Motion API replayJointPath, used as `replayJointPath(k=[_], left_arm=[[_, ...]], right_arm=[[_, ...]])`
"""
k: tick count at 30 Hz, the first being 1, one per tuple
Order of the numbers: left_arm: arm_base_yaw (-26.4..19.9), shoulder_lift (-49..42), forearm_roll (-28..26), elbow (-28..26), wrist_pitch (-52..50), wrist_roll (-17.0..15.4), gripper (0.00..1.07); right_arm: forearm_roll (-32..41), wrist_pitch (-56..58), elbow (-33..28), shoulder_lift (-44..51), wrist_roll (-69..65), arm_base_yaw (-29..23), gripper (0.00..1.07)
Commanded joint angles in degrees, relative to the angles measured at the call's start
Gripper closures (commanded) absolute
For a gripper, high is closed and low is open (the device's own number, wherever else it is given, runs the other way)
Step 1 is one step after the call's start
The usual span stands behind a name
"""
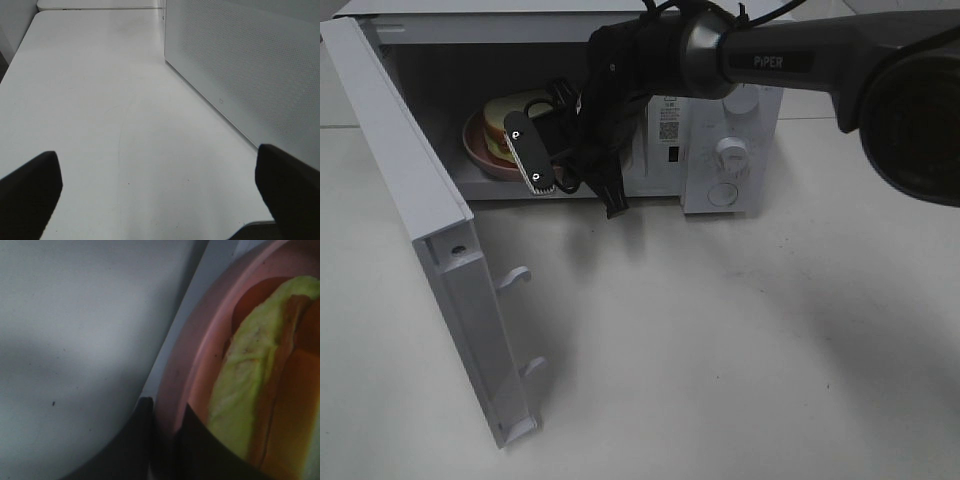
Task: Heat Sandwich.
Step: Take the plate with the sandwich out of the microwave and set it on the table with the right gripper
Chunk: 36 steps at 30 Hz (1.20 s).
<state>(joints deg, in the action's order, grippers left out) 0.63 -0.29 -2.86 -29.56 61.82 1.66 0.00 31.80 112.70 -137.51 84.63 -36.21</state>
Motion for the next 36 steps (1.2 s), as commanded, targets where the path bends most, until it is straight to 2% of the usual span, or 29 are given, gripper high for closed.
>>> replayJointPath(k=[1, 4, 15, 22, 28, 36], left_arm=[[-0.11, -0.92, -0.40, 0.06, -0.23, -0.11, 0.09], [-0.11, -0.92, -0.40, 0.06, -0.23, -0.11, 0.09], [-0.11, -0.92, -0.40, 0.06, -0.23, -0.11, 0.09], [-0.11, -0.92, -0.40, 0.06, -0.23, -0.11, 0.09], [-0.11, -0.92, -0.40, 0.06, -0.23, -0.11, 0.09], [-0.11, -0.92, -0.40, 0.06, -0.23, -0.11, 0.09]], right_arm=[[0.57, -1.43, -3.38, 2.86, 1.72, 0.00, 1.07], [0.63, -1.95, -5.04, 4.01, 2.58, 0.00, 1.07], [3.61, -8.88, -17.93, 11.92, 9.80, 0.06, 1.07], [4.24, -10.08, -22.12, 15.07, 10.54, 0.06, 1.07], [9.57, -10.60, -26.07, 18.85, 14.61, 0.06, 1.07], [11.00, -10.66, -32.09, 23.95, 15.99, 0.06, 1.07]])
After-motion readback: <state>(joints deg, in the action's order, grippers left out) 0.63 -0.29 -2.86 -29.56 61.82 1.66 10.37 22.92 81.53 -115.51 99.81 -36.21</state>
